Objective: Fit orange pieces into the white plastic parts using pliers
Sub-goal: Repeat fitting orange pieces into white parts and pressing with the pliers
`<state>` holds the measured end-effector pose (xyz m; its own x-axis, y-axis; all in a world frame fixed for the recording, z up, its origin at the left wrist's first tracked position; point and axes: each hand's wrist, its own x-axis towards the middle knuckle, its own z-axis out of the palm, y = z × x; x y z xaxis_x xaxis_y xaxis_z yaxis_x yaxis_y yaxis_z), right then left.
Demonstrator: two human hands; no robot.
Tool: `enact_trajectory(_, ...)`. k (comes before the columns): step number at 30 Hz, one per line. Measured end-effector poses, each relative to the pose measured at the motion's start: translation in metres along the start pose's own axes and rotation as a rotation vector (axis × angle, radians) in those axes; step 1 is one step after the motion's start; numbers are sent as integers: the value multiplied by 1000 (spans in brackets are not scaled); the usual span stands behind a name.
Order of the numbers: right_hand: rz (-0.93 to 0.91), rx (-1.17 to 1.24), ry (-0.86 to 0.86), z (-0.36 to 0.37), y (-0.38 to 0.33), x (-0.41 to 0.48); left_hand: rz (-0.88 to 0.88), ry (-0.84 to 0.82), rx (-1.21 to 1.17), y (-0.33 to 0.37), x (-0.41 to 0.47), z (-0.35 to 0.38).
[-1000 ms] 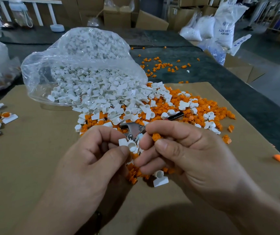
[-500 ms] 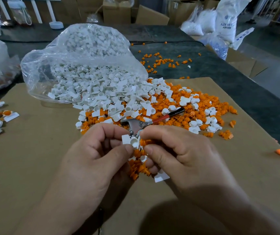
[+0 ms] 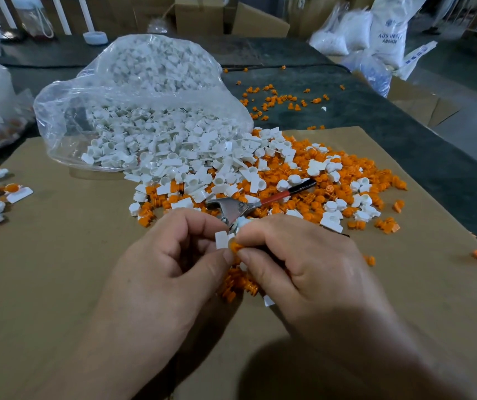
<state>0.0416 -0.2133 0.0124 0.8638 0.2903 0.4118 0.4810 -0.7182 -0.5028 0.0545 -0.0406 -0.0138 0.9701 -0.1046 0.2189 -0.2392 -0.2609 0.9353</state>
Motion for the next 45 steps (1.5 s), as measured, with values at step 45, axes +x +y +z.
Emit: enact_trajectory(45,98,-580,-607,-35,66,59,-209,-21,-245,-5,13,-12)
